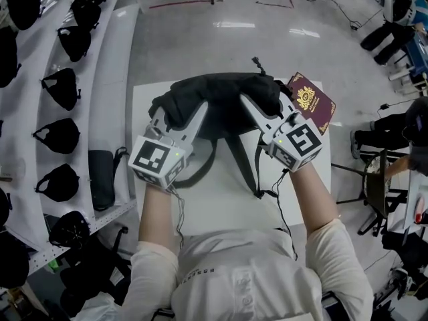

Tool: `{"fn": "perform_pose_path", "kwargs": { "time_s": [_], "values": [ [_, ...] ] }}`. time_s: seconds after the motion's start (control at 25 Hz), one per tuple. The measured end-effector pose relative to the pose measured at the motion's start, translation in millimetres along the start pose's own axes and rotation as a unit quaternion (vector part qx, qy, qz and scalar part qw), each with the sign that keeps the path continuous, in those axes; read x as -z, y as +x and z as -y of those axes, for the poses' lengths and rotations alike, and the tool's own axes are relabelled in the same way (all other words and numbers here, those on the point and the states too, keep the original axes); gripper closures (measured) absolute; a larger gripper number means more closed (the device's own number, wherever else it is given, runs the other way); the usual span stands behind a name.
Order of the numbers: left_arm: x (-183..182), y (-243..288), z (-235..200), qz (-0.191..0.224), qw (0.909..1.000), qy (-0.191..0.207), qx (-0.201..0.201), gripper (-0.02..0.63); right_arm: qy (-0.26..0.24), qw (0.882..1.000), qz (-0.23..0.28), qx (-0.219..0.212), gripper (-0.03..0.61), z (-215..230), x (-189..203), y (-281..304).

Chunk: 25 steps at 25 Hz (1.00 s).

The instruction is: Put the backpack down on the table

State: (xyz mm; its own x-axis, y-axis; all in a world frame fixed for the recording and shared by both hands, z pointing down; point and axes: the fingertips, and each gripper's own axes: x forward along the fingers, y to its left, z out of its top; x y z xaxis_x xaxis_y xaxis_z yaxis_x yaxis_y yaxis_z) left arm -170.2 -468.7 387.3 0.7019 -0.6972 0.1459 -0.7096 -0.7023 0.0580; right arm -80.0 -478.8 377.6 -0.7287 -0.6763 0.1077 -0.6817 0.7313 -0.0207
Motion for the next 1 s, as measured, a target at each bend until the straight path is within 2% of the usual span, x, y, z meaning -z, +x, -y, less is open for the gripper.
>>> {"fn": "perform_pose_path", "kwargs": {
  "time_s": [0.28,0.64,1.0],
  "values": [
    [17,-8,8,0.001,0.9998,-0.018,0.007,0.525,0.022,1.000,0.001,0.001,0.488,-9,15,-8],
    [45,-32,38,-0.027,0.9967,-0.073,0.020,0.525,0.063,0.998,-0.013,0.007,0.486,-37,41,-37],
    [67,-60,70,-0.038,0.9951,-0.090,0.016,0.524,0.094,0.995,-0.018,0.016,0.483,-68,61,-69]
  ]
}}
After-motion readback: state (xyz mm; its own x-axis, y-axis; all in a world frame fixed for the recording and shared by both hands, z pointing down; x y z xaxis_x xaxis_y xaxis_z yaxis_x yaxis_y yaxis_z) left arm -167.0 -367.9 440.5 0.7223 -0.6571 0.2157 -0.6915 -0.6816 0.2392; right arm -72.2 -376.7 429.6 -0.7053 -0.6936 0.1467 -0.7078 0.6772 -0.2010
